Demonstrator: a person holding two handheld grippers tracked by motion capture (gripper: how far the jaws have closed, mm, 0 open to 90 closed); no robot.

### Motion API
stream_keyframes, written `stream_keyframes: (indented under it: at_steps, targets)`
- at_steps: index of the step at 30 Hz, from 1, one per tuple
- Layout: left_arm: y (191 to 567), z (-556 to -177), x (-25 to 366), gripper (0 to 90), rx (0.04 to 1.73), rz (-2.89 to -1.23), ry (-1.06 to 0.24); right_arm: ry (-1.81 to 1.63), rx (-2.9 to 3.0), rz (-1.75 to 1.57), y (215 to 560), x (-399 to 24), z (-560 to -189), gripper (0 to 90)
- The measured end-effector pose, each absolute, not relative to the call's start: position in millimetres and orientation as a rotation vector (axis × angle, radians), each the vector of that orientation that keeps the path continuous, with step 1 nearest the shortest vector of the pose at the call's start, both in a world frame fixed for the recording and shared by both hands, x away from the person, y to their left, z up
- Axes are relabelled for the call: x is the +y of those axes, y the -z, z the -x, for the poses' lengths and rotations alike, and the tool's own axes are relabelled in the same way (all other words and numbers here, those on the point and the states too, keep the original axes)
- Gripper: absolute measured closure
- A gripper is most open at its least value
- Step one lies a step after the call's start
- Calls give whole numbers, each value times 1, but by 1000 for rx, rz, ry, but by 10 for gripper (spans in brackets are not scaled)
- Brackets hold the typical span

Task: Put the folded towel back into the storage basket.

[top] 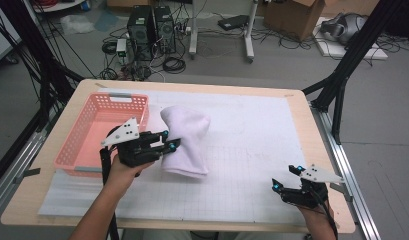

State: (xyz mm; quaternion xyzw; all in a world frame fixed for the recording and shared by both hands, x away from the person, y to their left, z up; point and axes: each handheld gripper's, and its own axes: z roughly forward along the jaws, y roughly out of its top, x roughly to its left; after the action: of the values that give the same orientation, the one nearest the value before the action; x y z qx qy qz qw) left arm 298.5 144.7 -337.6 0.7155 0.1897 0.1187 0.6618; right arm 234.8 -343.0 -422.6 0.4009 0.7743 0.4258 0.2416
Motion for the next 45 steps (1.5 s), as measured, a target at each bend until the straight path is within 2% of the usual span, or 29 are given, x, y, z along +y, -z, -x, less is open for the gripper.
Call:
stream_keyframes:
  at_steps: [14, 45]
  targets:
    - [309, -300, 185, 742, 438, -1577, -328, -1165, 2117, -1101, 423, -342, -236, 209]
    - [277, -292, 280, 741, 525, -1480, -474, -1159, 2119, -1099, 424, -340, -237, 209]
